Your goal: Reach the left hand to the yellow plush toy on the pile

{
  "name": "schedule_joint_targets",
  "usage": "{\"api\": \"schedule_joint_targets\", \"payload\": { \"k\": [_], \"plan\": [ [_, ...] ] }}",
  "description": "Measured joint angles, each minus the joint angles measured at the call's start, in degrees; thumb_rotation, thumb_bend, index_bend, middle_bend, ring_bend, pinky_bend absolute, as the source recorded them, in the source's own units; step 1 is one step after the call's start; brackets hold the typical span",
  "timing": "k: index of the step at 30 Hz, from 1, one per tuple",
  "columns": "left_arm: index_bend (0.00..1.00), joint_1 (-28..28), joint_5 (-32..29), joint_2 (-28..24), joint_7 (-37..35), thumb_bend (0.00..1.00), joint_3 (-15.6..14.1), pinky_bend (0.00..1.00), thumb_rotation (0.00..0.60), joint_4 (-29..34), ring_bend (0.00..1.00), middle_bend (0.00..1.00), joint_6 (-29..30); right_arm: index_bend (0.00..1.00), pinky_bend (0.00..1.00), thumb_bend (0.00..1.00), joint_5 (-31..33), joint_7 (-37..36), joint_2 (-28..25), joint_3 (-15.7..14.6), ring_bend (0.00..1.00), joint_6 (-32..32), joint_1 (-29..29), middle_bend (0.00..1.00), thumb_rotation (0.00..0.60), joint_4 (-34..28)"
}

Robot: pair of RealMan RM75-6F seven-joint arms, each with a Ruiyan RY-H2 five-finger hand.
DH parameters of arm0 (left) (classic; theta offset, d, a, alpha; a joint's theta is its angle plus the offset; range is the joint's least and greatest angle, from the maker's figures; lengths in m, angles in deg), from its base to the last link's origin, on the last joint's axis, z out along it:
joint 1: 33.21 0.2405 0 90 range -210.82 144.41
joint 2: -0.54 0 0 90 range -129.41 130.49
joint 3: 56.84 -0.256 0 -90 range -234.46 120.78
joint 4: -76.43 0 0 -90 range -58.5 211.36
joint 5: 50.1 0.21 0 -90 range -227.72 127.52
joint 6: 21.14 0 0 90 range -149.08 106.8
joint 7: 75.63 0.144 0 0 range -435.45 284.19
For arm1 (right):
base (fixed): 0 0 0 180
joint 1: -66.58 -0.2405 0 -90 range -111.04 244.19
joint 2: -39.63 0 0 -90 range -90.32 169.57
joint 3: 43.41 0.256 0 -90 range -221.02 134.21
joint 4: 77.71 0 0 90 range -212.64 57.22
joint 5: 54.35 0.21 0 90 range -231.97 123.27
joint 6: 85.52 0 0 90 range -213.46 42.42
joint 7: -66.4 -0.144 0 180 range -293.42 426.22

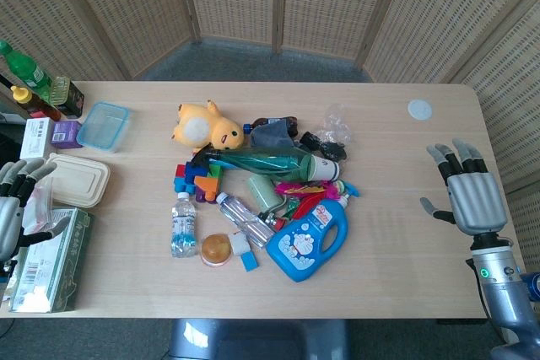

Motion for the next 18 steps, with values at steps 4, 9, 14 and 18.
{"api": "schedule_joint_targets", "payload": {
  "k": [4, 9, 14, 18],
  "plan": [
    [0.15, -0.12, 0.03, -0.01, -0.09, 0.25, -0.03, 0.00, 0.566, -0.05, 0.00, 0.14, -0.53, 0.13, 0.13, 0.25, -0.20, 0.02, 0.01, -0.05, 0.00, -0.18, 0.15, 0.18, 0.514, -0.34],
    [0.15, -0.36, 0.65, 0.01, -0.35, 0.25, -0.07, 0.00, 0.565, -0.23, 0.00, 0.13, -0.86, 0.13, 0.13, 0.25, -0.57, -0.13, -0.25, -0.06, 0.00, -0.69, 0.45, 0.18, 0.516, -0.91],
    [0.15, -0.79, 1.21, -0.32, -0.40, 0.24, 0.22, 0.00, 0.562, -0.10, 0.00, 0.13, -1.04, 0.13, 0.13, 0.25, -0.75, -0.82, -0.55, -0.03, 0.00, -1.50, 1.10, 0.18, 0.516, -1.27],
    [0.14, -1.67, 1.30, -0.63, -0.04, 0.24, 0.47, 0.00, 0.564, 0.03, 0.00, 0.13, -2.23, 0.13, 0.13, 0.25, -0.61, -1.36, -0.67, -0.21, 0.00, -1.82, 1.70, 0.18, 0.515, -1.29]
  ]
}}
